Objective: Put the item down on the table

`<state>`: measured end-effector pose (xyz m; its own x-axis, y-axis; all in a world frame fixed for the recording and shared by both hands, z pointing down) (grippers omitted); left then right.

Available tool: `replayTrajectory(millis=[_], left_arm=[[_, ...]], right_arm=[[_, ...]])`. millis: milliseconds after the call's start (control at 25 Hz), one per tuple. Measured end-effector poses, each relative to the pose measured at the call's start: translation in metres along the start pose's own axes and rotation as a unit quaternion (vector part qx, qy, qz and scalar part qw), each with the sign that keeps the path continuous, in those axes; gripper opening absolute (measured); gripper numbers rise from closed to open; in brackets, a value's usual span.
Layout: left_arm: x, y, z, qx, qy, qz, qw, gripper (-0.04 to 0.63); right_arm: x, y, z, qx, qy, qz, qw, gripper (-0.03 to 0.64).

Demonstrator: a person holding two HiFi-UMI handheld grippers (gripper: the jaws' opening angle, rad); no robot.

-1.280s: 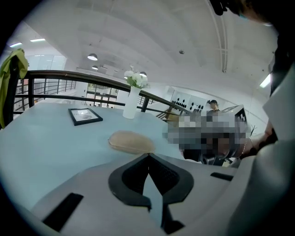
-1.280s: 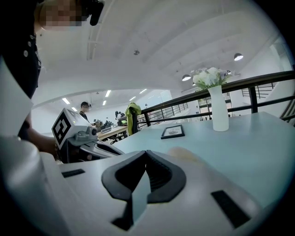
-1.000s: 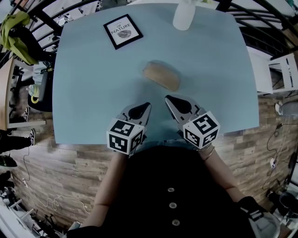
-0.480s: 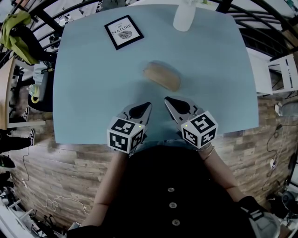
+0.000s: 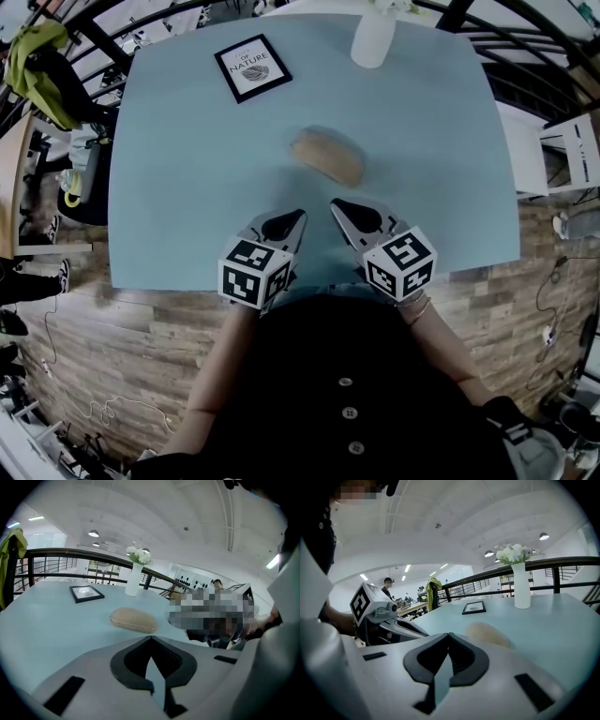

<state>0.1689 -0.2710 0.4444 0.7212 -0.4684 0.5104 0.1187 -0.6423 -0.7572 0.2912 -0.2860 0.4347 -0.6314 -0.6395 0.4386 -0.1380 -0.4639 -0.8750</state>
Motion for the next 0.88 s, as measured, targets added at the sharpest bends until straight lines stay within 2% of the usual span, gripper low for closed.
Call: replayTrajectory(millis=[880], left_arm=[[0.0016, -0.0020, -0.0014, 0.003, -0.005, -0.009, 0.9999, 0.017]], right_arm=[[0.0007, -0.0010, 0.0027, 0.013, -0.006, -0.005, 1.000, 0.005]])
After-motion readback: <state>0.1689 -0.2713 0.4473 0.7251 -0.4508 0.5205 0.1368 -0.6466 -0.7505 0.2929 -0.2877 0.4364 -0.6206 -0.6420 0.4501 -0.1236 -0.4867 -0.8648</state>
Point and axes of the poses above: the fingertips, and each gripper's own axes: x forward along the fingers, z to its right, y out of its top, the point moved 5 cm from there along -x, backward along the fingers, and after that the axes turned 9 degrees about -y, right-handed, at the moved point
